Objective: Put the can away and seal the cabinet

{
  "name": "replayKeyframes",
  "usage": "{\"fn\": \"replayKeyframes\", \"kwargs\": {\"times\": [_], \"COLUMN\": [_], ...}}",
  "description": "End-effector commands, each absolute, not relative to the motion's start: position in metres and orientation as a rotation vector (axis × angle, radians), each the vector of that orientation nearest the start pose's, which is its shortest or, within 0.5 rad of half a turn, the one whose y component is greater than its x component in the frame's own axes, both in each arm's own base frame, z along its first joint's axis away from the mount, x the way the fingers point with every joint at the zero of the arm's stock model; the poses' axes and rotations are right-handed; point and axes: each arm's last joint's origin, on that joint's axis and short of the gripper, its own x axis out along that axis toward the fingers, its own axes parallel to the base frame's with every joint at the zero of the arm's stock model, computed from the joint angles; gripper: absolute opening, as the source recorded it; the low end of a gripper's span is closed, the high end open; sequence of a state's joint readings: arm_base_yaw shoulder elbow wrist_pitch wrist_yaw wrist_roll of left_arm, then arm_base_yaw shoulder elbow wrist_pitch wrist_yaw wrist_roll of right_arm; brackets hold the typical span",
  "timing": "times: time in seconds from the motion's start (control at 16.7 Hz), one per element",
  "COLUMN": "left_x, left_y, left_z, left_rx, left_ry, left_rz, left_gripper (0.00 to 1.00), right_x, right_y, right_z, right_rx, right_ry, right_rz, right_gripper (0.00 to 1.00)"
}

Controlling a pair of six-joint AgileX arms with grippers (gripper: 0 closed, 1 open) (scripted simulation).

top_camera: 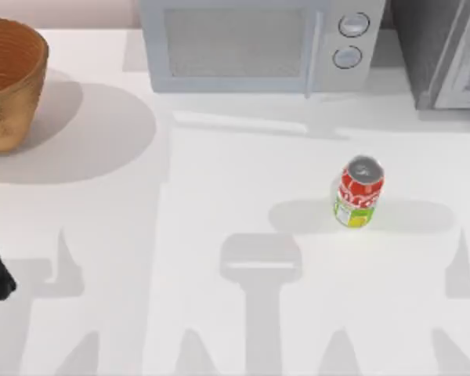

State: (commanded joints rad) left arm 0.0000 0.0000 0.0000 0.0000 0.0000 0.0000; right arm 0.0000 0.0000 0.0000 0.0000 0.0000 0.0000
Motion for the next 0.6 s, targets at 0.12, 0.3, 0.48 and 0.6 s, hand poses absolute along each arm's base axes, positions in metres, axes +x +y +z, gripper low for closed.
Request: {"fn": "replayKeyframes", "kwargs": {"times": [0.12, 0.3, 0.48, 0.6], "left_x": [0.106, 0.106, 0.106, 0.106], "left_y": [-0.001, -0.001, -0.001, -0.001], "left_z": [0.16, 0.16, 0.16, 0.16], "left_rx": [0.0, 0.0, 0.0, 0.0], "left_ry": [0.0, 0.0, 0.0, 0.0], "left_rz": [0.0, 0.0, 0.0, 0.0], "left_gripper": [1.0, 1.0, 1.0, 1.0], "right_x": [0.106, 0.106, 0.109, 0.112], "right_y": [-0.001, 0.0, 0.002, 0.004], "right_z": [0.16, 0.162, 0.168, 0.172], "right_rx": [0.0, -0.045, -0.189, -0.333], "right_ry": [0.0, -0.006, -0.017, -0.023], "right_rz": [0.0, 0.004, 0.013, 0.018], "right_gripper": [1.0, 1.0, 1.0, 1.0]}}
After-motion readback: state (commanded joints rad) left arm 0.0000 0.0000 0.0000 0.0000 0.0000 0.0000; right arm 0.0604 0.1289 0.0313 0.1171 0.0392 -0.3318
